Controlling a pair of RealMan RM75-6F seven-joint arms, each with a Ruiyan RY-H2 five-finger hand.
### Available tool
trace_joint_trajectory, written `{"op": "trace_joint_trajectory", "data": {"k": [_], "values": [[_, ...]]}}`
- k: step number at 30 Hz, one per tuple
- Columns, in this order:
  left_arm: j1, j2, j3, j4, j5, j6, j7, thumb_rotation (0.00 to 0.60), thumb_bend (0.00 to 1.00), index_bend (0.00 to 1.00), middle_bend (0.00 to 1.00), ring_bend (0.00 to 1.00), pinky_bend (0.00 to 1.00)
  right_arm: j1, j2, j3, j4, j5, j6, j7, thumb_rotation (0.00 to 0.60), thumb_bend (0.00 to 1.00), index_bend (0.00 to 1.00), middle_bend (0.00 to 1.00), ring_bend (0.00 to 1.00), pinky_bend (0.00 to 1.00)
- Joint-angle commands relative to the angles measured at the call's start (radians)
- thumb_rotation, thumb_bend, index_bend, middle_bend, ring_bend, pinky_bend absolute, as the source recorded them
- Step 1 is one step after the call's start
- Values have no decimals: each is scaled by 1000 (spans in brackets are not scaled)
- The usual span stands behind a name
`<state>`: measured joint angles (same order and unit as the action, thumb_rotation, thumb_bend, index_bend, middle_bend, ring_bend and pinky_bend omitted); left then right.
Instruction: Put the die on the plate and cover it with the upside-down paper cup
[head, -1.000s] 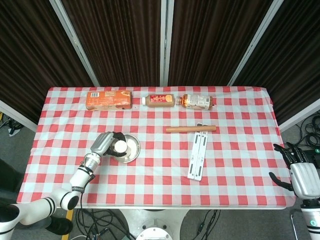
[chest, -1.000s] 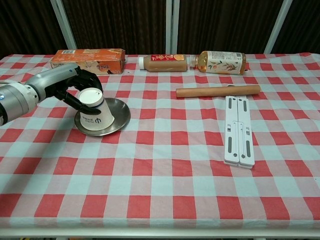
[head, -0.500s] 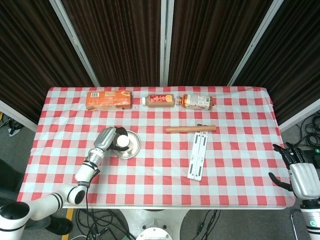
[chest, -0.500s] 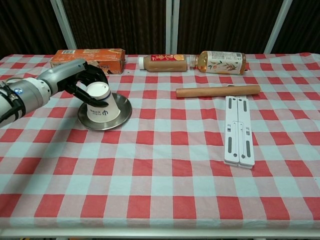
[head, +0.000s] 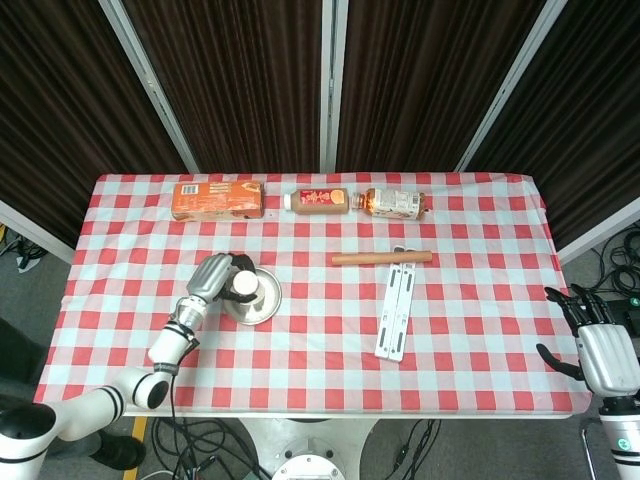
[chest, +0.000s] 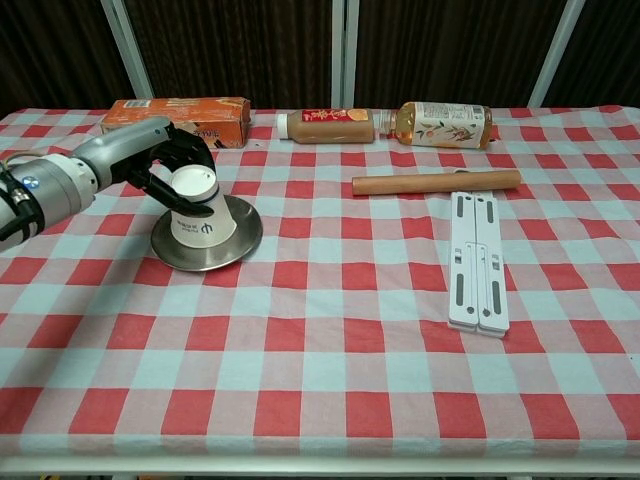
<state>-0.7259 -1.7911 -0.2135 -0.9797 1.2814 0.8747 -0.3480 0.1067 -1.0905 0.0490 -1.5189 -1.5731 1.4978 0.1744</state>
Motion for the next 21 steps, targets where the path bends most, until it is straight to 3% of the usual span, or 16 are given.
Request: {"op": "trace_joint_trajectory", "data": {"k": [1,4,14,21], "values": [[-25,-31,-27,59,-37,-40,1,600,190,488,527,391,322,1,0,0,0,-1,0,0,600,129,123,248,82,140],[-15,-24,-29,46,-38,-43,-32,600,191,488,527,391,322,1,-1,-1,-1,-2,-2,-1,600,129,123,248,82,140],[51,48,47,-99,59,41,-83,600,190,488,526,391,322,7,-4,-1,2,1,-12,-2,600,129,123,248,83,140],[10,12,13,-25,30,5,-43,600,190,488,525,391,321,7,-3,1,1,7,-15,-5,600,129,122,248,82,140]]}}
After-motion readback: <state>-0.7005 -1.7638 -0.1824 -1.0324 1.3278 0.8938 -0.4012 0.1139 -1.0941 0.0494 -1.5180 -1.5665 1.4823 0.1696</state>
